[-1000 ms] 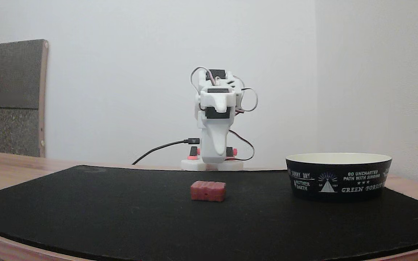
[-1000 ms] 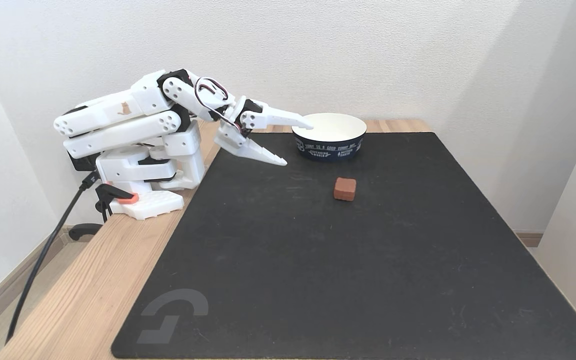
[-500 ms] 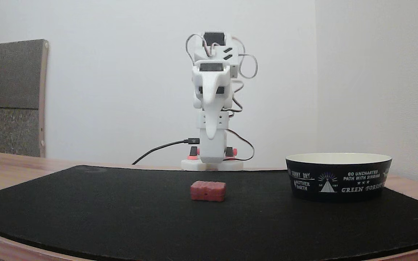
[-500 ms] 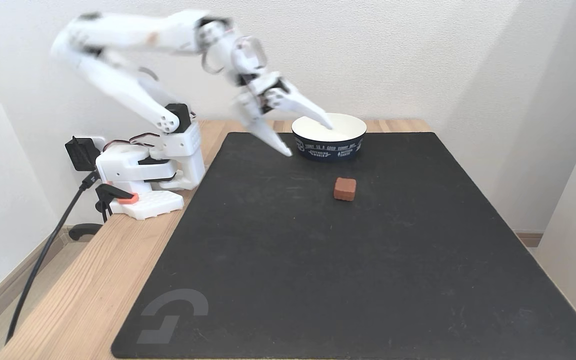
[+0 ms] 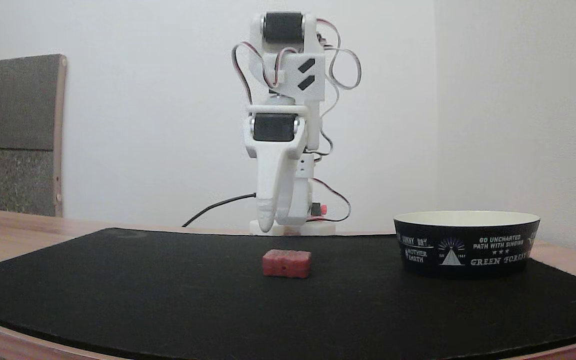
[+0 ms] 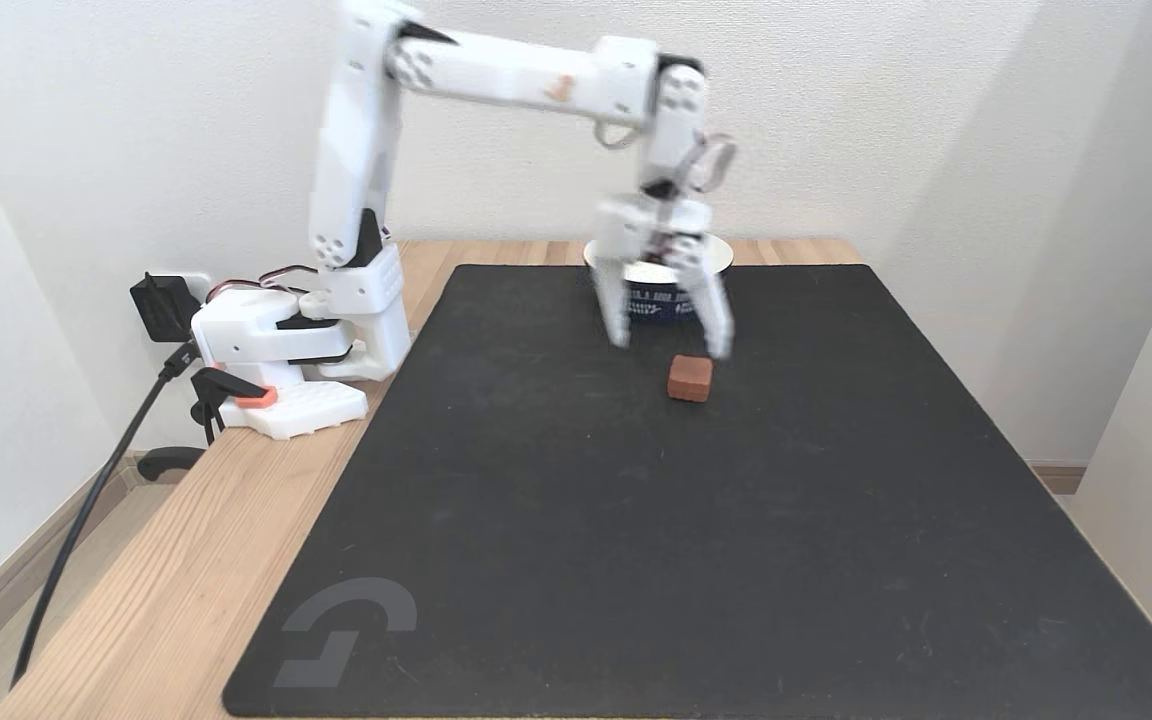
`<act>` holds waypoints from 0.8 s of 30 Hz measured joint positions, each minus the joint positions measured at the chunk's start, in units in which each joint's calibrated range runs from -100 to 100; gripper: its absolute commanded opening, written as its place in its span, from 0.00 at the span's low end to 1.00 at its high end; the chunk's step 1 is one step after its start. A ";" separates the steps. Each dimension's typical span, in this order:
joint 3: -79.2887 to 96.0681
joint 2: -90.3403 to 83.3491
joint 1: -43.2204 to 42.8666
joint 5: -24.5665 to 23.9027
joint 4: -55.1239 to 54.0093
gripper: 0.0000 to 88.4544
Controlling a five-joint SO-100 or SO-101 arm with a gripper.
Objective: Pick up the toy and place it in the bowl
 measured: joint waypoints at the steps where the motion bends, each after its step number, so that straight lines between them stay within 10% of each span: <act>1: -6.05 4.25 -0.17 -0.05 2.03 0.40; 24: -18.99 19.65 -0.67 2.83 0.42 0.36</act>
